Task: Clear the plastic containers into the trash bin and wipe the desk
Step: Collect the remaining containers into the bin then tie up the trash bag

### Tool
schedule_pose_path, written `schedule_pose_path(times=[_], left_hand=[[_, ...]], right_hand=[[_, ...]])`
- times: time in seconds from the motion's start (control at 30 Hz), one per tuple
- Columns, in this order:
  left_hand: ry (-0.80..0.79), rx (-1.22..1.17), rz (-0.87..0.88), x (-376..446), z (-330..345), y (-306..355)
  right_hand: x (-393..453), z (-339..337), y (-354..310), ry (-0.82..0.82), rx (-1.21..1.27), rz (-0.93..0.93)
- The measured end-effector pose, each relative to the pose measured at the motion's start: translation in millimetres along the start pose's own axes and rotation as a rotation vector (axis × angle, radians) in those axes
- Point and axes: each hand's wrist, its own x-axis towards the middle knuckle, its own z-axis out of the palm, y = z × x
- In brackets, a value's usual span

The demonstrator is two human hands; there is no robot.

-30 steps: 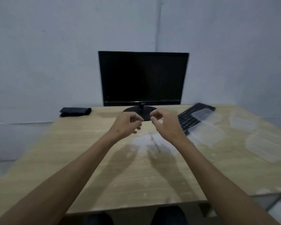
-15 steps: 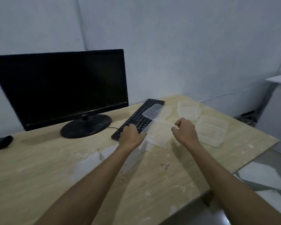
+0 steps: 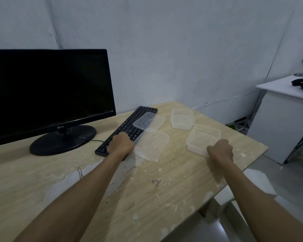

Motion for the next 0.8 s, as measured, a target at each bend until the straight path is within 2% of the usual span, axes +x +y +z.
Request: schedule_pose_path(times=[0.1,0.2,0.3,0.33,0.4,0.43,0.57,0.63,0.73,0.8], left_hand=[[0.054,0.086,0.066,-2,5,0],[0.087,0.182,0.343,-4,14,-2],[-0.09,0.283,0.774,-7,15,-7],[-0.166,0.328,0.868,-9,15,-7],[-0.262,0.395,0.919,-11,13,-8],[-0.255,0.423,0.929,-9,13,-8],[-0.075,0.555,1.024,-2,7,-10],[0.03,0.536,1.054,-2,6,-11],[0.277,0.379,1.099,0,5,-15],[0.416,0.204,1.025,1,1,-17]], right_hand=[[-4,2,5,0.025,0.07,-0.021],[-5,2,4,0.028,0.134,-0.051],[-6,1,3,0.018,0.195,-0.084],[-6,-1,4,0.017,0.225,-0.09],[-9,-1,4,0.009,0.285,-0.093],[-10,-1,5,0.002,0.313,-0.095],[-15,2,8,-0.045,0.381,-0.115],[-18,1,9,-0.077,0.418,-0.118],[-22,2,10,-0.117,0.495,-0.095],[-25,1,7,-0.146,0.582,-0.084]])
